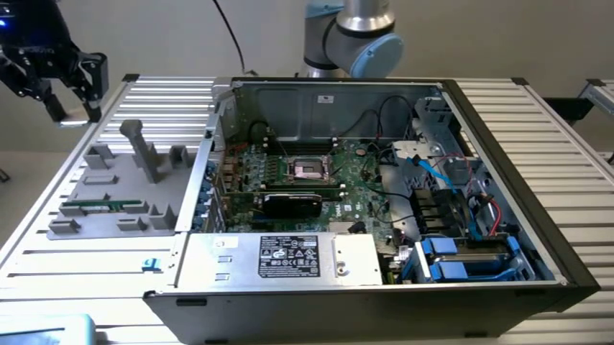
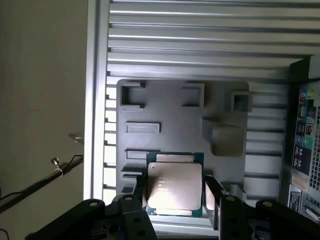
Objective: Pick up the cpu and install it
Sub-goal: 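Pick up the cpu and move it towards the insertion slot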
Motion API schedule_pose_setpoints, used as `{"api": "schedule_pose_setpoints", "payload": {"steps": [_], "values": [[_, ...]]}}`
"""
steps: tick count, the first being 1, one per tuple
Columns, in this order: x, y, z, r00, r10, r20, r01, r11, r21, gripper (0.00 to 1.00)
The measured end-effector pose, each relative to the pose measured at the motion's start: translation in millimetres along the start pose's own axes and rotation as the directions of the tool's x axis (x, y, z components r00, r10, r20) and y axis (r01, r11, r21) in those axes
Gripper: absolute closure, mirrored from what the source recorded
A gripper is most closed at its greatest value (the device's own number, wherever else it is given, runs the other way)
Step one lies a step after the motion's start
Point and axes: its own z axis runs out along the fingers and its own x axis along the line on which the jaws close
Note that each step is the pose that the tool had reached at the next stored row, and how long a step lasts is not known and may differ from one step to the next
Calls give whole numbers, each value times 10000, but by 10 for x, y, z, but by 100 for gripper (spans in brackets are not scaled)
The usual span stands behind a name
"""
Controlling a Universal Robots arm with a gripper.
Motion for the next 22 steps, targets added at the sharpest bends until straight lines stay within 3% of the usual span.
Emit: {"api": "schedule_pose_setpoints", "payload": {"steps": [13,22], "values": [[-437,-18,-285,10000,0,-2,0,10000,0,45],[-799,-32,-472,10000,0,-1,0,10000,0,45]]}}
